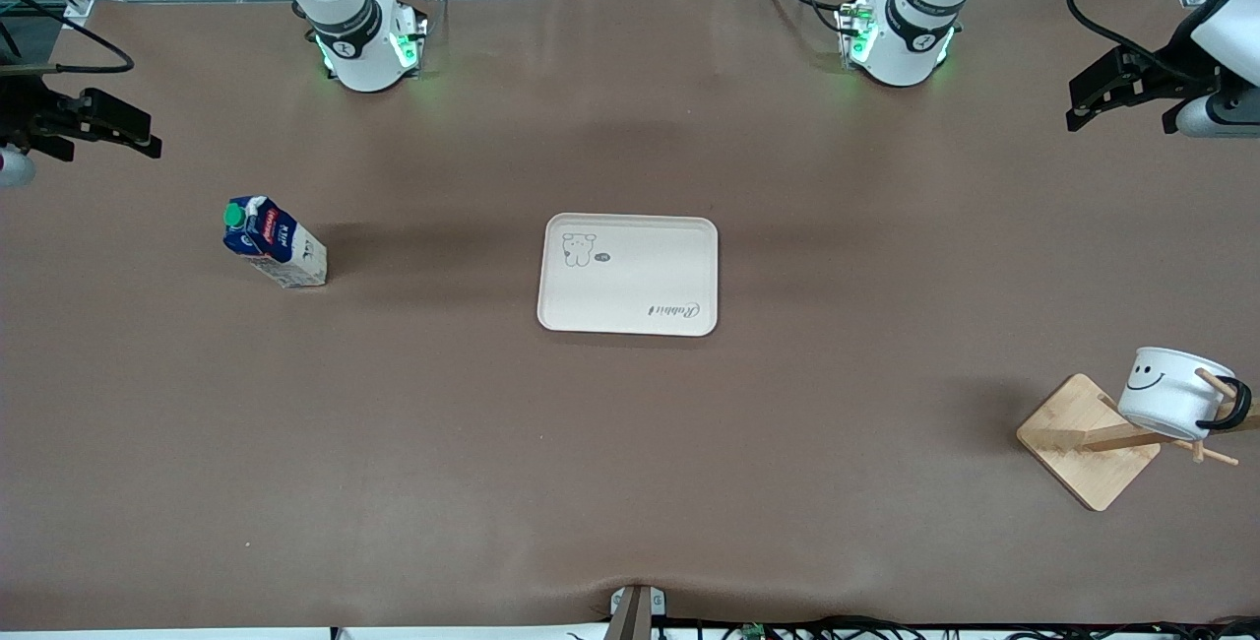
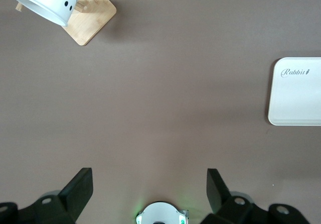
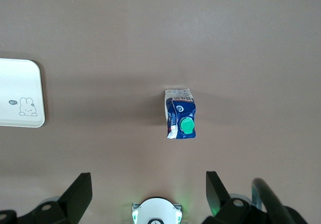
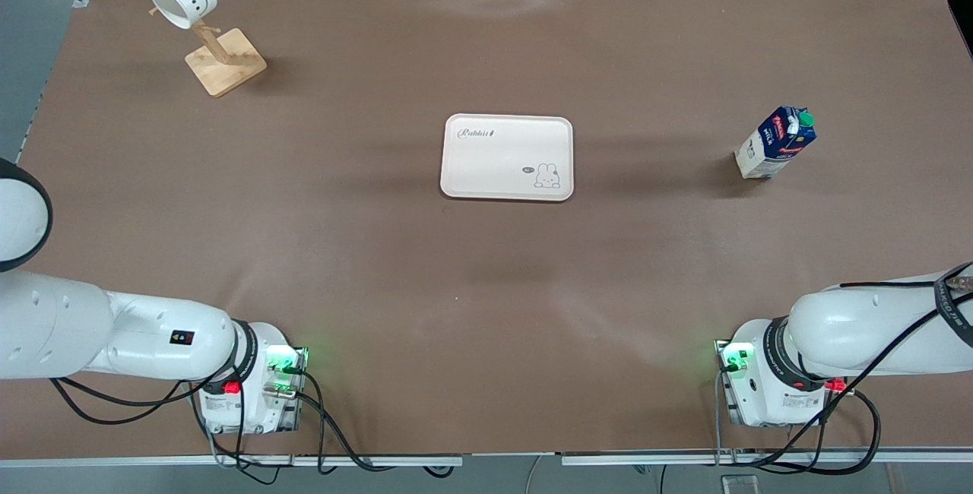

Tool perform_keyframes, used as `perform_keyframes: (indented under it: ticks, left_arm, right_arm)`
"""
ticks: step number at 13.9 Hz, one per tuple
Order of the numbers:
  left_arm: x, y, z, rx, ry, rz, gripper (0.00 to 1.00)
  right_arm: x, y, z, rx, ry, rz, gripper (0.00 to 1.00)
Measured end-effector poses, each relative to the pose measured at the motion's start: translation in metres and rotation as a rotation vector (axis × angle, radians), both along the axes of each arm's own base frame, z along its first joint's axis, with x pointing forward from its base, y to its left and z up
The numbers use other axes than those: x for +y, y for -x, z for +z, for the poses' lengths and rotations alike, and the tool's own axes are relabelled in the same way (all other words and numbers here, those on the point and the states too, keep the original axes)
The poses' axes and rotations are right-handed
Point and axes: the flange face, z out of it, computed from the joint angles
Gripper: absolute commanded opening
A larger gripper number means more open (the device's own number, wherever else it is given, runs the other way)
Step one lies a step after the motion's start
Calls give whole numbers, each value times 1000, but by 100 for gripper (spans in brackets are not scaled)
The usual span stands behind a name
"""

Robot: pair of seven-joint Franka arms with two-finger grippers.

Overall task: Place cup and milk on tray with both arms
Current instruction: 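Move the left gripper toward the white mug on the wooden stand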

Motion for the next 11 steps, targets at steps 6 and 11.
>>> perform_keyframes:
  ticks: [6, 11]
  left_arm:
    - [6, -3, 0, -4, 0, 14, 100]
    - [28, -16, -1, -11, 1, 58, 100]
  right_arm:
    - [0, 0, 0, 2, 0, 0, 100]
    - [0, 0, -1, 4, 0, -1, 100]
